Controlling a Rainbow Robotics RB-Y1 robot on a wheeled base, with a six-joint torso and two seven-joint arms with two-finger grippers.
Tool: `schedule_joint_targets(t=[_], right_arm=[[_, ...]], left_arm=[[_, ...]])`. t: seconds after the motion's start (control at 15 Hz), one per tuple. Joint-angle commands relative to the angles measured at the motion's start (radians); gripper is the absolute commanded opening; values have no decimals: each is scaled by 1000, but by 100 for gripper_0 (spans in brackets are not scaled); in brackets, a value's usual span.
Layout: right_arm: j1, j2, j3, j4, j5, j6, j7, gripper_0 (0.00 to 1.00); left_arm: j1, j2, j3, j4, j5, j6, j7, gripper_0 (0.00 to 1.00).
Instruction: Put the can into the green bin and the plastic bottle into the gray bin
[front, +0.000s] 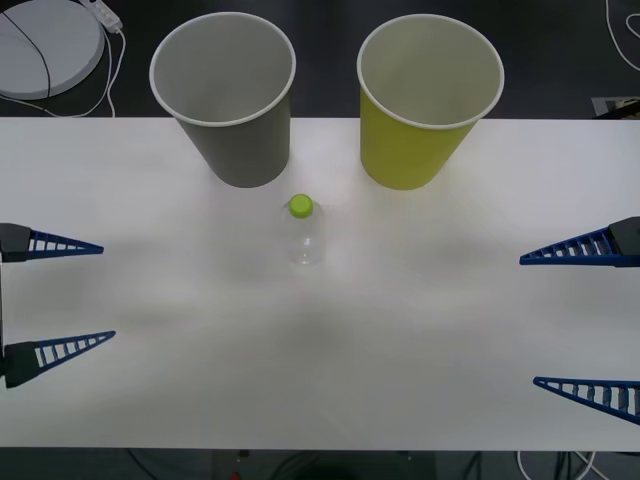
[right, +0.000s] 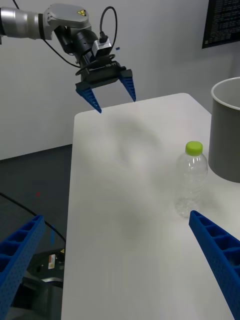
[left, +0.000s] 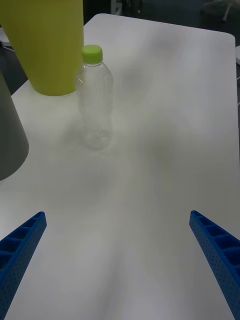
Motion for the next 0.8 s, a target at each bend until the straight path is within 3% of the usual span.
schedule_joint_targets(t=[0.07, 0.47, 0.8], right_arm=[[0, 0, 0, 0, 0, 0, 0, 100], [0, 0, 0, 0, 0, 0, 0, 100], [0, 0, 0, 0, 0, 0, 0, 100]], left_arm=[[-18, -54, -17, -4, -28, 25, -1, 100], [-75, -242, -30, -2, -182, 51, 24, 100], [-107, -262, -117, -2, -196, 143, 41, 100]])
